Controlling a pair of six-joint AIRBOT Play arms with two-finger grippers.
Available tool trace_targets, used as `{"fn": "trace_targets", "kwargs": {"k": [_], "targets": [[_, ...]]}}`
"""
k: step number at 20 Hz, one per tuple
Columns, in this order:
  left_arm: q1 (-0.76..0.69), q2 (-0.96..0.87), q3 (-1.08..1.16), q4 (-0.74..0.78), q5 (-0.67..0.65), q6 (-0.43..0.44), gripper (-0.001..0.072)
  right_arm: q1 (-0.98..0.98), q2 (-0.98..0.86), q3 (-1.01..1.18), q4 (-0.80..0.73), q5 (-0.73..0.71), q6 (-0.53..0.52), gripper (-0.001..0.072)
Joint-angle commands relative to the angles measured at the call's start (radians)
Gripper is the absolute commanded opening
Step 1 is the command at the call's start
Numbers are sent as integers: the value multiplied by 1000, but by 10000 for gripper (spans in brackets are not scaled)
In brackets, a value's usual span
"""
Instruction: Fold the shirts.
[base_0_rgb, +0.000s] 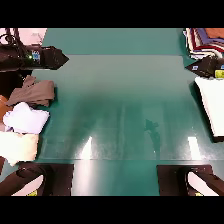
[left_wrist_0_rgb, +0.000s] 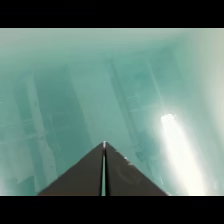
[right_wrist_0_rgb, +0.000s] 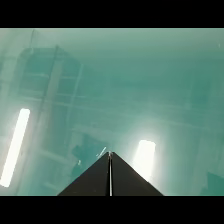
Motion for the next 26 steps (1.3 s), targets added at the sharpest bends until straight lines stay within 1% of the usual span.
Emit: {"fn": "trace_targets", "kwargs": {"k": [1,13,14,15,16,17,18,19,20,21,24,26], "targets": [[0,0,0,0,0,0,27,3,-1,1,-2,-2,0,14],[0,0,0,-16,2,-7,27,3,-1,1,-2,-3,0,14],[0,0,0,-14,26,-4,27,3,-1,1,-2,-3,0,14],[0,0,0,4,58,22,28,3,-1,1,-2,-2,0,14],[0,0,0,80,71,66,115,3,-1,1,-2,-2,0,14],[0,-3,0,190,68,64,415,3,-1,1,-2,-3,0,13],[8,-10,0,336,53,-5,536,3,-1,1,-2,-3,0,14],[22,-27,0,461,22,-55,535,3,-1,1,-2,-3,0,14],[46,-50,-2,555,-15,-82,536,3,-2,1,-1,-3,0,14],[86,-77,-15,608,-35,-95,536,3,-2,1,-1,-3,0,14],[228,-163,-121,611,-14,-105,536,3,-2,1,-2,-4,0,14],[305,-225,-200,602,25,-112,536,3,-2,1,-2,-4,0,14]]}}
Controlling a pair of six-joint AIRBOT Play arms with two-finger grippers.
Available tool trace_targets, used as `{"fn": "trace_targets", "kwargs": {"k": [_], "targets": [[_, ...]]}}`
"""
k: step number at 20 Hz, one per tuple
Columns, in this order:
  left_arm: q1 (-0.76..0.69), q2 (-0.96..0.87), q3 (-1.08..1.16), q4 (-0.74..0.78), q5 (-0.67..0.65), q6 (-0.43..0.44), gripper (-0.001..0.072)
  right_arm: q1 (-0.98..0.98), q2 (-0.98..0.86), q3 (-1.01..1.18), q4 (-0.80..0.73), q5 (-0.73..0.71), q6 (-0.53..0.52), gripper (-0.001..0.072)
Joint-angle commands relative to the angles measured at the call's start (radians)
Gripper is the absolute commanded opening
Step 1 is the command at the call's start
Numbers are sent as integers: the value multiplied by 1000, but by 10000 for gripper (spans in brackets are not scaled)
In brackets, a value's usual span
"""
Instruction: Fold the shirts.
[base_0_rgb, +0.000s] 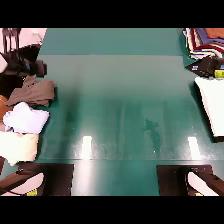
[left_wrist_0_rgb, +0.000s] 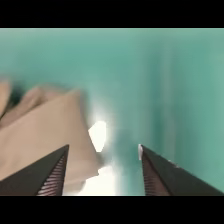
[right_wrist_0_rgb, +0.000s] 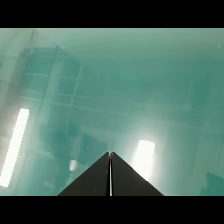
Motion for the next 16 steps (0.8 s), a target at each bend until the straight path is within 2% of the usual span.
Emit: {"fn": "trace_targets", "kwargs": {"k": [1,5,8,9,10,11,16], "targets": [[129,-106,-114,61,44,-26,535,0,-1,1,0,-2,1,14],[180,-212,-146,40,89,-26,535,0,0,1,0,-1,1,14],[180,-226,-145,40,113,-26,533,0,-1,1,0,-1,1,14],[180,-225,-141,40,114,-26,445,0,0,1,0,-1,1,14],[180,-220,-139,40,114,-26,185,0,0,1,0,-1,1,14],[180,-210,-136,40,114,-25,39,0,0,1,1,-1,1,14],[180,-93,-27,39,70,-26,26,0,5,6,5,-13,1,13]]}}
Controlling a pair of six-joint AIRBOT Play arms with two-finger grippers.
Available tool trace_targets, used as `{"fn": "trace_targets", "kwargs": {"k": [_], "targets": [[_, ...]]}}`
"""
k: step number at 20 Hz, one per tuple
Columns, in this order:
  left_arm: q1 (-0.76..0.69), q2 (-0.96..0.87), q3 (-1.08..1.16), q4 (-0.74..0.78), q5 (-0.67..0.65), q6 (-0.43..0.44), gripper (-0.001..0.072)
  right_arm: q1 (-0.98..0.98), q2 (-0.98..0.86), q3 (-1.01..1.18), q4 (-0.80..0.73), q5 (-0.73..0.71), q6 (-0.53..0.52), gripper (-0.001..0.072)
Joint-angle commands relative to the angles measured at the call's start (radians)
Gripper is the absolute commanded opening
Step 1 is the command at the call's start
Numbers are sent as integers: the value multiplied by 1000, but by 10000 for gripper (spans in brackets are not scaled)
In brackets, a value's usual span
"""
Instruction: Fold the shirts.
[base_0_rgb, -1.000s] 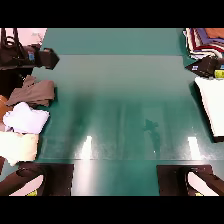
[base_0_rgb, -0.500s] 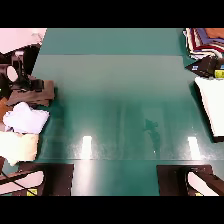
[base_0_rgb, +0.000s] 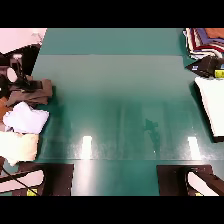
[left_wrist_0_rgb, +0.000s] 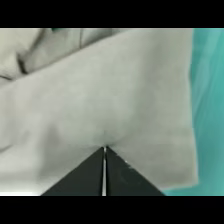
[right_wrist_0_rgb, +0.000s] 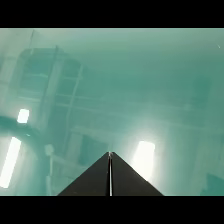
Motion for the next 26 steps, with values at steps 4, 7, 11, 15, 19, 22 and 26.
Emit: {"fn": "trace_targets", "kwargs": {"k": [4,7,11,15,19,22,26], "targets": [[-25,269,263,-10,-73,26,25,0,13,131,2,-16,0,14],[-157,367,460,-20,-169,98,24,0,13,265,1,-23,0,14],[-468,371,641,-36,-247,115,23,0,13,403,-7,-19,0,13],[-788,276,639,-60,-295,114,24,0,14,475,-8,-11,-1,14],[-963,79,639,-278,-364,155,28,0,14,484,-7,21,-1,14],[-967,-3,640,-351,-344,218,566,0,14,484,-8,65,-1,14],[-792,1,628,-248,-463,189,545,0,14,484,-8,68,-1,14]]}}
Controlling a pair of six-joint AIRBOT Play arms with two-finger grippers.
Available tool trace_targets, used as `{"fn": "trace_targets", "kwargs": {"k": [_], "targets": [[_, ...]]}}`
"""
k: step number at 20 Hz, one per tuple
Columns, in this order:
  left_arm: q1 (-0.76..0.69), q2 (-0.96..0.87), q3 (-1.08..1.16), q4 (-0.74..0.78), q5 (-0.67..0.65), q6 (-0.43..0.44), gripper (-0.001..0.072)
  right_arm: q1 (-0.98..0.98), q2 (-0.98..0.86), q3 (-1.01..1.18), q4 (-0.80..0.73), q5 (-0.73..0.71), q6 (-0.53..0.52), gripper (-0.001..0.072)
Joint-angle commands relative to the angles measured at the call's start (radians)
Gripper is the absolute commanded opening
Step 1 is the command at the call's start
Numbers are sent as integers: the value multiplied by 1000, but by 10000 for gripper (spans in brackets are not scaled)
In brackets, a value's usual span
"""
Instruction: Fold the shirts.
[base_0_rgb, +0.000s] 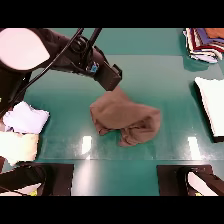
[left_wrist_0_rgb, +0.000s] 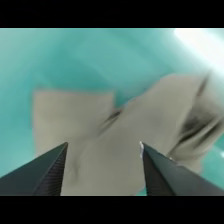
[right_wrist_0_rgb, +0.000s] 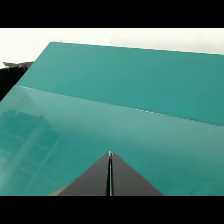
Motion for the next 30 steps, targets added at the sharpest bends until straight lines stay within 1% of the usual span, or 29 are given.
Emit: {"fn": "trace_targets", "kwargs": {"k": [1,3,5,8,9,11,12,14,18,21,22,23,24,27,30], "targets": [[146,-21,-33,14,-109,-12,545,-1,0,2,0,13,0,14],[262,-21,-148,-26,-93,-14,545,-1,-3,2,0,13,0,14],[352,-21,-320,-122,-22,-17,545,-1,-5,1,0,13,0,14],[434,-26,-606,-319,172,-16,545,-1,-7,0,0,13,1,14],[448,-30,-694,-391,243,1,545,-1,-7,0,0,13,0,14],[456,-43,-824,-483,356,15,545,-1,-7,0,0,13,0,14],[455,-60,-859,-512,388,24,545,-1,-8,0,0,13,1,14],[455,-107,-880,-575,403,34,545,-1,-7,0,0,13,1,13],[455,-189,-880,-789,422,158,545,-1,-7,0,1,14,1,14],[455,-202,-879,-812,434,166,543,-1,-7,0,1,14,1,14],[455,-202,-879,-813,442,166,448,-1,-7,0,1,14,1,14],[455,-201,-879,-813,447,167,193,-1,-7,0,1,15,1,14],[455,-201,-879,-813,452,169,37,-1,-7,0,1,23,1,14],[488,-166,-835,-791,435,168,25,-11,-3,-18,-26,92,10,14],[565,-71,-736,-719,420,167,25,-57,41,-181,-26,145,17,14]]}}
